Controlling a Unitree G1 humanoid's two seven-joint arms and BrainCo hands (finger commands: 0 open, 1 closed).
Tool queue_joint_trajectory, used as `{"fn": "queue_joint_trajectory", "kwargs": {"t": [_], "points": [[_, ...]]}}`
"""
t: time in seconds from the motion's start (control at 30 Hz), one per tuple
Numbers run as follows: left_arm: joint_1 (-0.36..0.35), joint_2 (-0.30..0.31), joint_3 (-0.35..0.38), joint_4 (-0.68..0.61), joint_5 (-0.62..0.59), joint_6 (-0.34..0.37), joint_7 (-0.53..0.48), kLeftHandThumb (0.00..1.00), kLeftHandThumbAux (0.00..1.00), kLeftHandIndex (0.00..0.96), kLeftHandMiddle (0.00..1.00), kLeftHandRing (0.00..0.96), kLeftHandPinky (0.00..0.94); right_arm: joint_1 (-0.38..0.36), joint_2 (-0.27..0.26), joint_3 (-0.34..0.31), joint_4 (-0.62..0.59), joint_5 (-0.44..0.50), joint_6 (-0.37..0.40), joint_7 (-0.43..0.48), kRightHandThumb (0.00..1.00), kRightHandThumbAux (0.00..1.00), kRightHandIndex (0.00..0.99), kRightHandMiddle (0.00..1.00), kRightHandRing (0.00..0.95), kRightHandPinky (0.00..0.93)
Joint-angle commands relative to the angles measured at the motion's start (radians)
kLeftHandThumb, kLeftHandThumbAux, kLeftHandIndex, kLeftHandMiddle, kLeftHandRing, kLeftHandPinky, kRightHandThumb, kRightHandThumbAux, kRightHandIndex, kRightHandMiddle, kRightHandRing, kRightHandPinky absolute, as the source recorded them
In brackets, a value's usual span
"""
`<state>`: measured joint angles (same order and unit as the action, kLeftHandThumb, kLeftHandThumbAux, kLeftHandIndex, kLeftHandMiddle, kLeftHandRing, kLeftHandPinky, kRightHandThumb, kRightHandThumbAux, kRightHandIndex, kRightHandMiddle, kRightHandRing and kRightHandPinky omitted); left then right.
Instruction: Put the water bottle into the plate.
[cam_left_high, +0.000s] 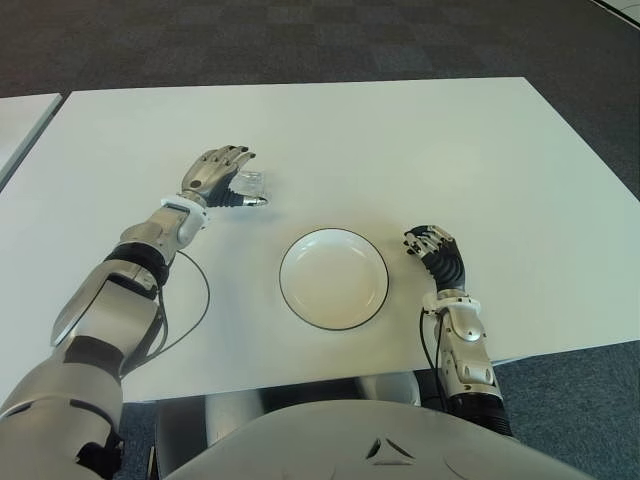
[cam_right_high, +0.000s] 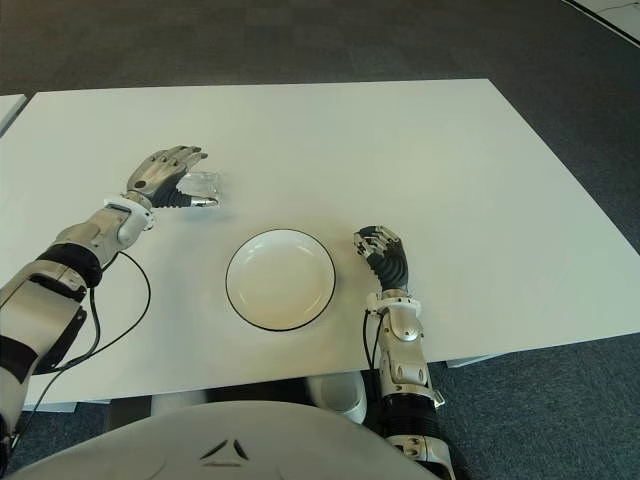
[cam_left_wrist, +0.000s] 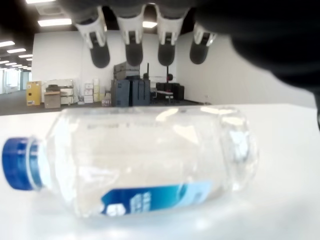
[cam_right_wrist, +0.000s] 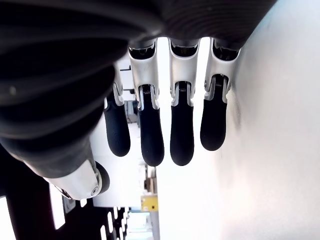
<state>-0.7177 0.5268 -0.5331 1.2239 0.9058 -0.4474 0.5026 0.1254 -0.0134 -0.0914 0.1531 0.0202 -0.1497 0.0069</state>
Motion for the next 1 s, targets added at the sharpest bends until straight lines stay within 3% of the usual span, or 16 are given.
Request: {"fn": "queue_joint_trajectory", "kwargs": {"t": [0.03,0.4,1.0], "points": [[-0.027,-0.027,-0.059,0.061,0.033,0.016,0.009,0.579,0.246,0.0,0.0,0.0,0.0,0.021,0.001,-0.001,0.02,0.005,0.032,-0.003,0.71,0.735,0.421,0.464,0.469,0.481],[-0.031,-0.043,-0.108,0.111,0.019,0.051,-0.044,0.561,0.225,0.0,0.0,0.0,0.0,0.021,0.001,-0.004,0.025,0.011,0.023,0.0,0.709,0.734,0.422,0.462,0.466,0.484],[-0.003,-0.066,-0.09,0.14,-0.07,0.157,-0.204,0.599,0.249,0.0,0.0,0.0,0.0,0.031,-0.001,-0.007,0.02,0.006,0.015,-0.005,0.708,0.735,0.421,0.461,0.465,0.478]]}}
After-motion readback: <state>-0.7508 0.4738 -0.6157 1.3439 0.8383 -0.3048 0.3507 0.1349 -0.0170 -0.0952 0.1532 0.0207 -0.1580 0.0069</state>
